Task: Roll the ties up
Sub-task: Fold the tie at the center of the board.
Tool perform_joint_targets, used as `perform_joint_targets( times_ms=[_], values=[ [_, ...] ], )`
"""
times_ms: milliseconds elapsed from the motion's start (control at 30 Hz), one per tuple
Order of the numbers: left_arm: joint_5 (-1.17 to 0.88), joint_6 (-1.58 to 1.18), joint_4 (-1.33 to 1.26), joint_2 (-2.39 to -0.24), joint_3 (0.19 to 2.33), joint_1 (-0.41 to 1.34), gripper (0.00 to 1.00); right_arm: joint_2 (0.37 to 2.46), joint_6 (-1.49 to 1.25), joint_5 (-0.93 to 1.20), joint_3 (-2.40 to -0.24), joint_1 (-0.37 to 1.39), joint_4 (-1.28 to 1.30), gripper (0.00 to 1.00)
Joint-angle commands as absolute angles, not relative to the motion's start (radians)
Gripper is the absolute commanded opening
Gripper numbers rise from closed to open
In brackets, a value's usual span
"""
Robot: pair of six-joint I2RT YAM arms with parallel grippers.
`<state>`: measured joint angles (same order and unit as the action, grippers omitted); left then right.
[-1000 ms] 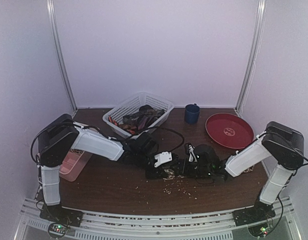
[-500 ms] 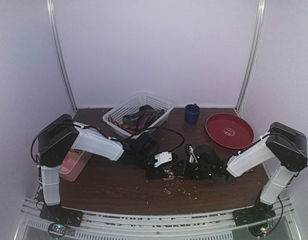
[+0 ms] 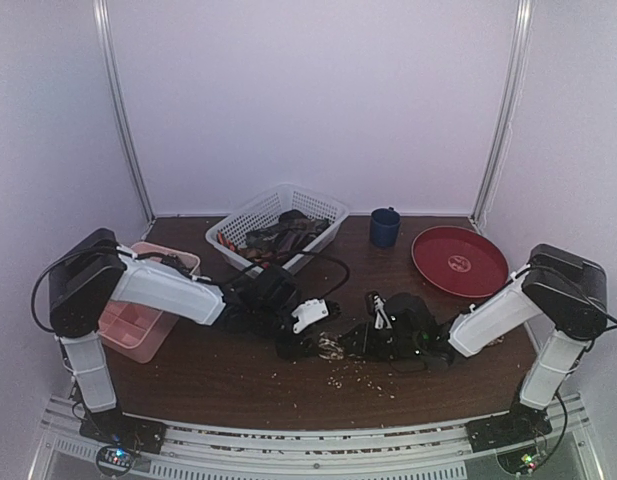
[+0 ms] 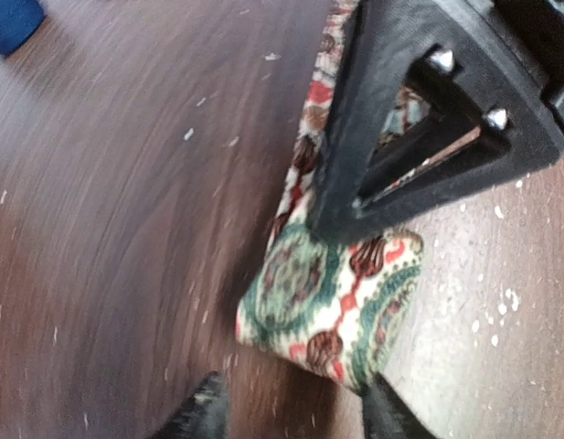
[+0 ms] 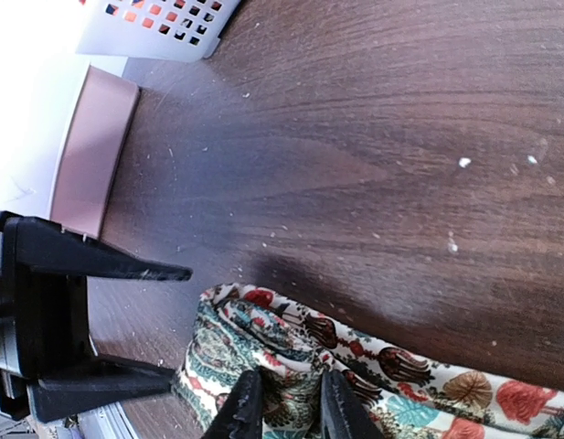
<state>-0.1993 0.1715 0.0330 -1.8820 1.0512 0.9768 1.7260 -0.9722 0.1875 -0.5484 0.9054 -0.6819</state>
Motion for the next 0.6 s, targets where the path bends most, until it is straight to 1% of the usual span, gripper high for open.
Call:
perform_joint_targets(
  times_ms=[0, 100, 200, 400, 567],
  values=[
    [-0.121, 0.019, 0.012, -1.802, 0.959, 0.964, 0.43, 1.750, -0.940, 0.196, -0.581, 0.913, -0.683, 0.23],
    [-0.139, -0.032, -0.027, -1.766, 0.890, 0.962, 0.36, 1.757, -0.934, 0.197, -0.589, 0.913, -0.682, 0.23],
    [-0.149, -0.070, -0.075, -1.733, 0.831, 0.962, 0.34, 1.762, -0.923, 0.192, -0.598, 0.913, -0.670, 0.23],
    [-0.127, -0.136, -0.133, -1.736, 0.837, 0.961, 0.14, 1.775, -0.868, 0.168, -0.634, 0.911, -0.631, 0.23],
    [-0.169, -0.186, -0.210, -1.750, 0.856, 0.960, 0.10, 1.785, -0.855, 0.163, -0.652, 0.911, -0.611, 0.23]
  ],
)
